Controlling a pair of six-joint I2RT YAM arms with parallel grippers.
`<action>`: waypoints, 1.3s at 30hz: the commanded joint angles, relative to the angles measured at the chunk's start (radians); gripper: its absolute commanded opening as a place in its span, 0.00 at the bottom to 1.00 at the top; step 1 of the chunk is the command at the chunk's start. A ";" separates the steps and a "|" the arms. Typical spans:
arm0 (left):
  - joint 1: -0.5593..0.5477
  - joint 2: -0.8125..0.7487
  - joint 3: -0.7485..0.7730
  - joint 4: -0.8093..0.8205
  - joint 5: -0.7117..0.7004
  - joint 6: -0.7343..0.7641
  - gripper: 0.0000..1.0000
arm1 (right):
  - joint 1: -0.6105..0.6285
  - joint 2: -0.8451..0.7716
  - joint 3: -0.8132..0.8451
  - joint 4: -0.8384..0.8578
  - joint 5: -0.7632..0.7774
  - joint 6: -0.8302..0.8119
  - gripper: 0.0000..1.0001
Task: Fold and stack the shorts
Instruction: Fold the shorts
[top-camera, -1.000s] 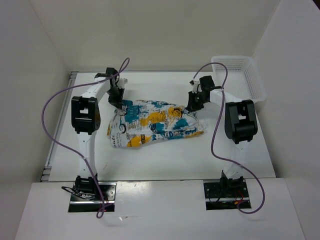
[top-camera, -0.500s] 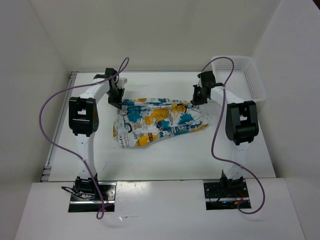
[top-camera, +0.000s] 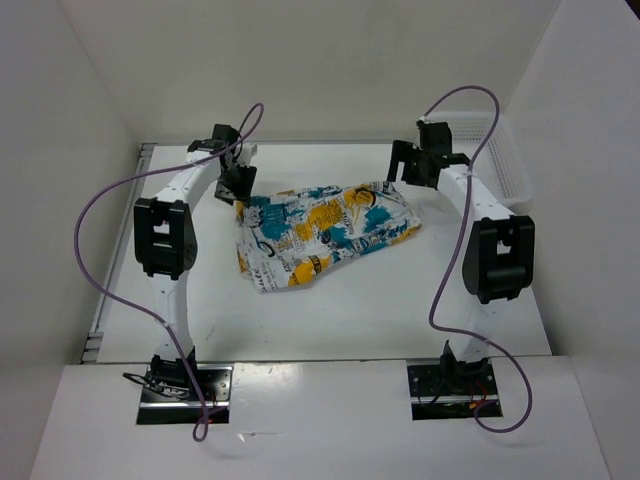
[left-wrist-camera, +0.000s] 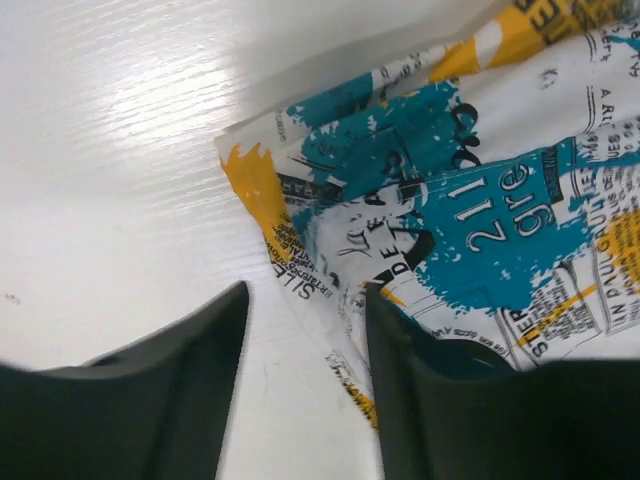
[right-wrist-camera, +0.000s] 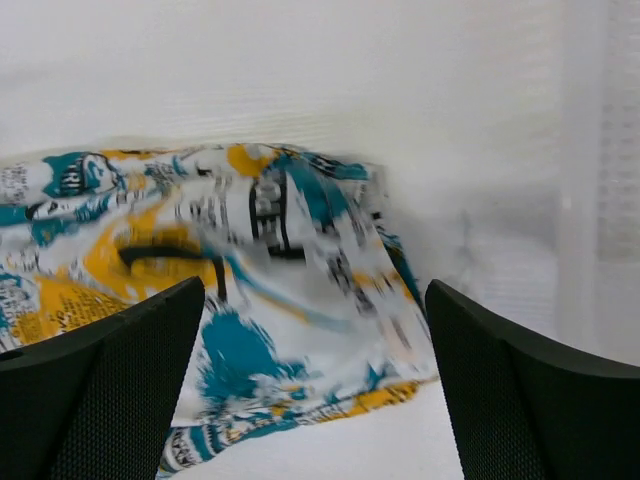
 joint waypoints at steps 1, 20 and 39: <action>-0.008 -0.016 0.040 -0.025 -0.043 0.003 0.61 | -0.018 -0.036 -0.050 0.017 0.033 -0.020 0.96; -0.317 0.104 0.325 -0.064 -0.022 0.003 0.80 | -0.038 0.030 -0.235 0.045 0.065 0.035 0.92; -0.380 0.335 0.387 -0.016 -0.008 0.003 0.81 | 0.008 0.012 -0.186 0.030 0.059 0.028 0.00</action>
